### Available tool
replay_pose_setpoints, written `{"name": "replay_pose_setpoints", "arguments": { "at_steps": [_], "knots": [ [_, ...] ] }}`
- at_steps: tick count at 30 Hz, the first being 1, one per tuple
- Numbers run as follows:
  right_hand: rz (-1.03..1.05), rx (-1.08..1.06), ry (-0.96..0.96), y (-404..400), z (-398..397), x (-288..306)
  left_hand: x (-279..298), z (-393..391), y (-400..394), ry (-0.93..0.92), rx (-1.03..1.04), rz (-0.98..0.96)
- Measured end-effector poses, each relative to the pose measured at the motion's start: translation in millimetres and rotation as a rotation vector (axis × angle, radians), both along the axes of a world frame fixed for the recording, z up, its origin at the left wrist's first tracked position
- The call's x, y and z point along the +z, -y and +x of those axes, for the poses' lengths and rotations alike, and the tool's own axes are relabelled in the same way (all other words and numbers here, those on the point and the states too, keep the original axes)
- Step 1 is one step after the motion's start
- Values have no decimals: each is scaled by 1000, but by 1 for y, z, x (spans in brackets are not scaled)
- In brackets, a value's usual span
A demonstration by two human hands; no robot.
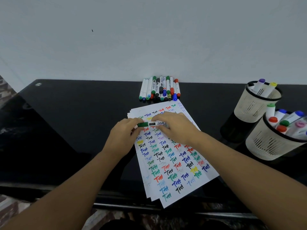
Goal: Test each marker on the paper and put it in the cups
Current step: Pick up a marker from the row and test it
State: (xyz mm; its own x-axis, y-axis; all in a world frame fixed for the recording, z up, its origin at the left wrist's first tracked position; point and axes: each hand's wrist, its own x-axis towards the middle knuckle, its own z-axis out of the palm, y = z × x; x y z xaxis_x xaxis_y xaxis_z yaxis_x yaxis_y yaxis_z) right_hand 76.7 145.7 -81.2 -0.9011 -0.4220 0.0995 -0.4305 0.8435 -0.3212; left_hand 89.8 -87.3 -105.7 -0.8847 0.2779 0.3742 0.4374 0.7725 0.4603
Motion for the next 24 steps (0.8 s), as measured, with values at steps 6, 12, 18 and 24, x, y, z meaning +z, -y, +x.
{"name": "replay_pose_setpoints", "arguments": {
  "at_steps": [6, 12, 18, 24],
  "knots": [
    [185, 37, -163, 9, 3, 5, 0, 1, 0, 20, 14, 42],
    [84, 100, -82, 16, 7, 9, -1, 2, 0, 101, 23, 135],
    [31, 66, 27, 10, 5, 8, -3, -9, -1, 154, 103, 57],
    [44, 30, 64, 5, 4, 7, -6, -11, 0, 117, 91, -47]
  ]
}}
